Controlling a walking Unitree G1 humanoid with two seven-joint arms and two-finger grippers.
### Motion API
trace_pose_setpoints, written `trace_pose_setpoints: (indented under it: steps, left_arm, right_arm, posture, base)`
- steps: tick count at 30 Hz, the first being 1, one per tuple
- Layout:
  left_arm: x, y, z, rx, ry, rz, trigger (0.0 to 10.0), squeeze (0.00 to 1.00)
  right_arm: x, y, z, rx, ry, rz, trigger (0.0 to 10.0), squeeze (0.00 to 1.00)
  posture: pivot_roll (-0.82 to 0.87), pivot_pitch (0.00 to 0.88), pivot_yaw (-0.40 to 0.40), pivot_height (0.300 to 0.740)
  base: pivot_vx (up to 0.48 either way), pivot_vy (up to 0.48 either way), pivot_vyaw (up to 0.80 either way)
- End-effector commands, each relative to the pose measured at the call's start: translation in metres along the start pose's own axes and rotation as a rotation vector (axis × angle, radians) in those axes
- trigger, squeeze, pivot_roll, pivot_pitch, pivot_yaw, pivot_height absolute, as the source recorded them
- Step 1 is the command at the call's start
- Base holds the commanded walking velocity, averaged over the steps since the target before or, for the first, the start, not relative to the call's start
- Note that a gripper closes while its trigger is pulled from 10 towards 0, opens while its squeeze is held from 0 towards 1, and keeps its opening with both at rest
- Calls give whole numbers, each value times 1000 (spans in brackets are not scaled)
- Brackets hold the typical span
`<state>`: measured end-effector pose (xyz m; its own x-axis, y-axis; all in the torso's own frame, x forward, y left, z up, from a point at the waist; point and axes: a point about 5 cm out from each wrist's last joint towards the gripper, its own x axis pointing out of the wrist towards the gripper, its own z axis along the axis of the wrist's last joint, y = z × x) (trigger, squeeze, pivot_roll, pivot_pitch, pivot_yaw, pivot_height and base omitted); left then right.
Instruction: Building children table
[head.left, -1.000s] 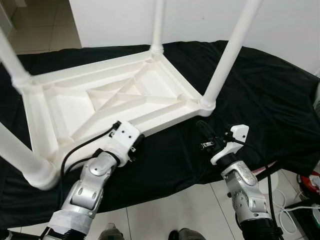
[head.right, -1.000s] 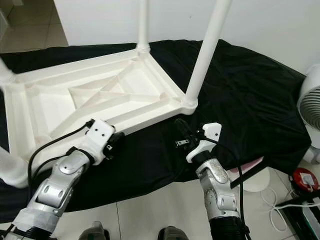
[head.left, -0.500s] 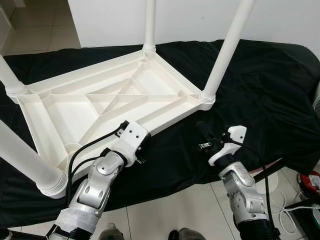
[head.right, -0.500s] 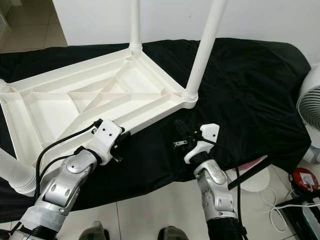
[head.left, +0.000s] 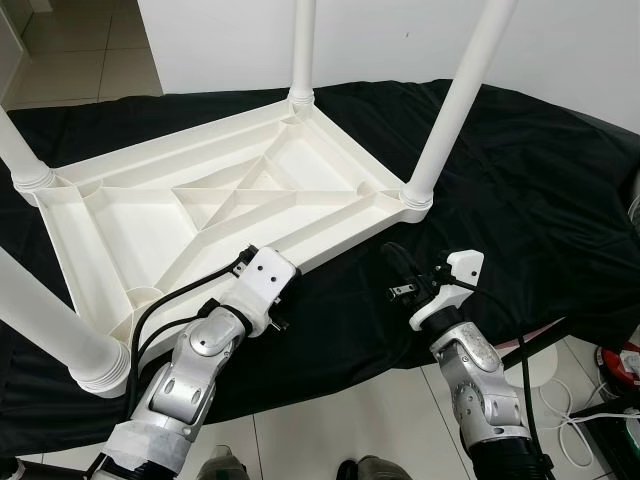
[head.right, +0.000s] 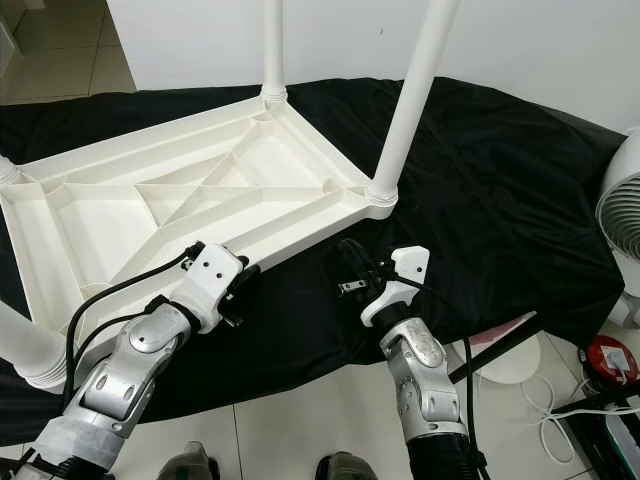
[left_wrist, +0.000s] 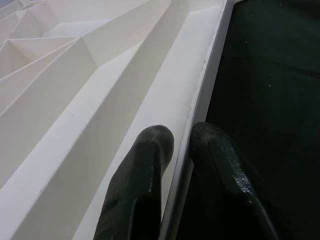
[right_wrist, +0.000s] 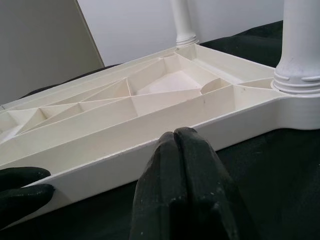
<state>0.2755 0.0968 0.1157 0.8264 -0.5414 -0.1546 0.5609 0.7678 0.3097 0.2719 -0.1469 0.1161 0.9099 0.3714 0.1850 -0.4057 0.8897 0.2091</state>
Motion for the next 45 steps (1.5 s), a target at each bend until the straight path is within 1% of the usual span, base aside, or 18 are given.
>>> trace_pose_setpoints:
  steps: [1,4,10,16,18,24,25,30,31,32,33,37,38,40,41,43,44,45]
  left_arm:
    - [5,-4,12,40,-61,-82,0,0]
    - [8,-7,13,38,-66,-96,0,0]
    - [22,-30,20,74,-114,-216,0,0]
    - [27,-36,26,79,-142,-257,0,0]
    - [32,-47,37,90,-184,-320,0,0]
    - [33,-57,44,100,-218,-389,0,0]
    - [33,-57,43,111,-216,-392,10000,0]
    - [36,-52,38,106,-175,-360,10000,0]
    - [35,-49,39,83,-178,-352,10000,129]
    - [35,-49,39,83,-178,-352,10000,129]
    - [34,-46,39,51,-181,-345,10000,1000]
    - [30,-35,43,58,-199,-279,10000,1000]
    - [28,-30,45,61,-211,-251,10000,765]
    - [28,-30,45,61,-211,-251,10000,765]
    - [24,-25,46,49,-221,-217,10000,0]
    - [11,-13,46,3,-234,-159,10000,0]
    - [11,-13,46,3,-234,-159,10000,0]
    - [4,-10,45,-10,-240,-140,10000,0]
  right_arm:
    - [0,-2,2,-15,-3,-7,10000,0]
    - [1,-2,2,-16,-6,-8,10000,0]
    - [0,-3,6,-27,-20,-22,10000,0]
    - [-2,-2,6,-26,-23,-29,10000,0]
    - [-5,1,5,-22,-24,-38,10000,0]
    - [-8,3,3,-18,-25,-50,10000,0]
    - [-8,3,3,-17,-24,-52,10000,0]
    - [-9,3,2,-14,-21,-54,10000,0]
    - [-9,4,1,-13,-19,-53,10000,0]
    - [-9,4,1,-13,-19,-53,10000,0]
    - [-8,5,0,-10,-16,-51,10000,0]
    - [-5,7,-2,-5,-8,-39,10000,0]
    - [-4,8,-2,-4,-6,-35,10000,0]
    - [-4,8,-2,-4,-6,-35,10000,0]
    - [-3,9,-2,-3,-4,-32,10000,0]
    - [-2,8,-3,-1,-1,-29,10000,0]
    - [-2,8,-3,-1,-1,-29,10000,0]
    - [-2,8,-3,1,0,-28,10000,0]
  posture:
    - [40,36,-33,740]
    - [39,35,-33,740]
    - [4,43,-18,740]
    - [-11,44,-8,740]
    - [-30,49,6,740]
    - [-36,56,13,740]
    - [-36,56,13,740]
    - [-33,58,13,740]
    - [-22,59,8,740]
    - [-22,59,8,740]
    - [-18,60,6,740]
    - [6,61,-4,740]
    - [6,61,-4,740]
    - [6,61,-4,740]
    - [14,62,-8,740]
    - [22,62,-11,740]
    - [22,62,-11,740]
    - [39,63,-18,740]
  base:
    - [0,0,0]
    - [0,0,0]
    - [0,0,0]
    - [0,0,0]
    - [0,0,0]
    - [0,0,0]
    - [0,0,0]
    - [0,0,0]
    - [0,0,0]
    - [0,0,0]
    - [0,0,0]
    - [0,0,0]
    - [0,0,0]
    - [0,0,0]
    - [0,0,0]
    - [0,0,0]
    - [0,0,0]
    - [0,0,0]
